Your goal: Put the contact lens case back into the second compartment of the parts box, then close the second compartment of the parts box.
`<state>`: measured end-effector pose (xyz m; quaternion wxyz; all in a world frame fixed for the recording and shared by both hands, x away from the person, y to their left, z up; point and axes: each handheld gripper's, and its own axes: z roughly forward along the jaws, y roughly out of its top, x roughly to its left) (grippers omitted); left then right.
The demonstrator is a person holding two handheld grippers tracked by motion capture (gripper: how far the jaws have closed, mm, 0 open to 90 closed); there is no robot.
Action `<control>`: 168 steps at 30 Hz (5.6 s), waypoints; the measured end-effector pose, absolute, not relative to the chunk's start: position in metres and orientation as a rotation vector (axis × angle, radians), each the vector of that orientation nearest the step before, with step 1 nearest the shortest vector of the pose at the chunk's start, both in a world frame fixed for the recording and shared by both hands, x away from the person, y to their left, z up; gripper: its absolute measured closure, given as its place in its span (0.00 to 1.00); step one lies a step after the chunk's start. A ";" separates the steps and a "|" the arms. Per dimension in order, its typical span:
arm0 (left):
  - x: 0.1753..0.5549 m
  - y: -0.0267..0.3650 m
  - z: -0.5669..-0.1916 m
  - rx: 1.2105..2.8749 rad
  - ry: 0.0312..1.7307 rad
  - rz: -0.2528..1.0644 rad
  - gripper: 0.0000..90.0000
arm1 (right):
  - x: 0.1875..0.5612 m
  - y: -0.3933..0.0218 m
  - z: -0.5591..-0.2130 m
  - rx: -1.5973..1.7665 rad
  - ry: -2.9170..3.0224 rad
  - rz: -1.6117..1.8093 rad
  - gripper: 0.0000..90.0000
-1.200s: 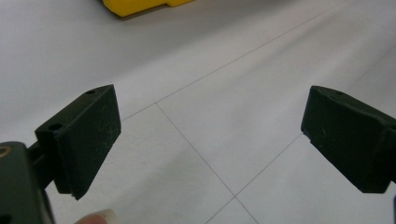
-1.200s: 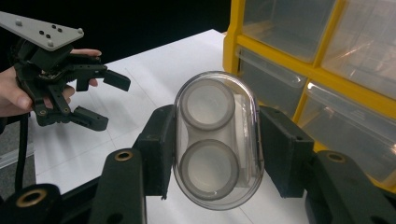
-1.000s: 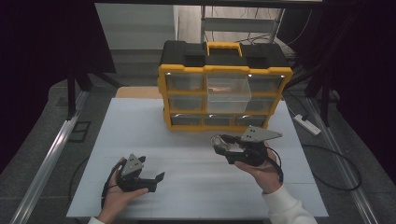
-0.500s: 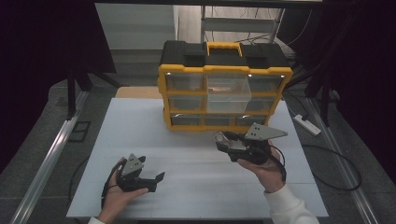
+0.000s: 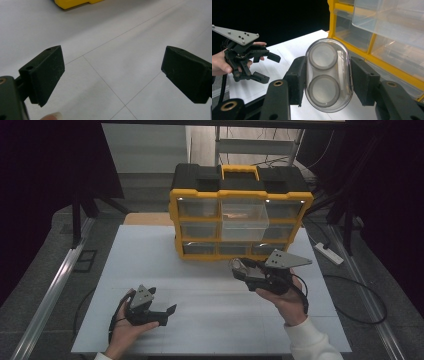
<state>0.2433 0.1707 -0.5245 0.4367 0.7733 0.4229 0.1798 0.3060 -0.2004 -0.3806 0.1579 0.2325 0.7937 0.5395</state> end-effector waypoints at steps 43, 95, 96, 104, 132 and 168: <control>0.244 0.172 -0.525 1.919 1.054 0.444 0.06 | 0.316 -0.198 -0.328 0.636 2.159 1.631 0.54; 0.244 0.172 -0.525 1.920 1.057 0.442 0.06 | 0.379 -0.199 -0.265 0.770 2.000 1.562 0.54; 0.244 0.173 -0.525 1.920 1.057 0.442 0.06 | 0.381 -0.198 -0.266 0.775 1.992 1.564 0.54; 0.244 0.173 -0.525 1.920 1.058 0.442 0.06 | 0.397 -0.195 -0.271 0.811 2.000 1.530 0.54; 0.244 0.175 -0.526 1.909 1.067 0.445 0.06 | 0.398 -0.192 -0.283 0.781 2.052 1.510 0.37; 0.242 0.175 -0.525 1.908 1.064 0.446 0.06 | 0.357 -0.205 -0.288 0.617 2.055 1.613 0.30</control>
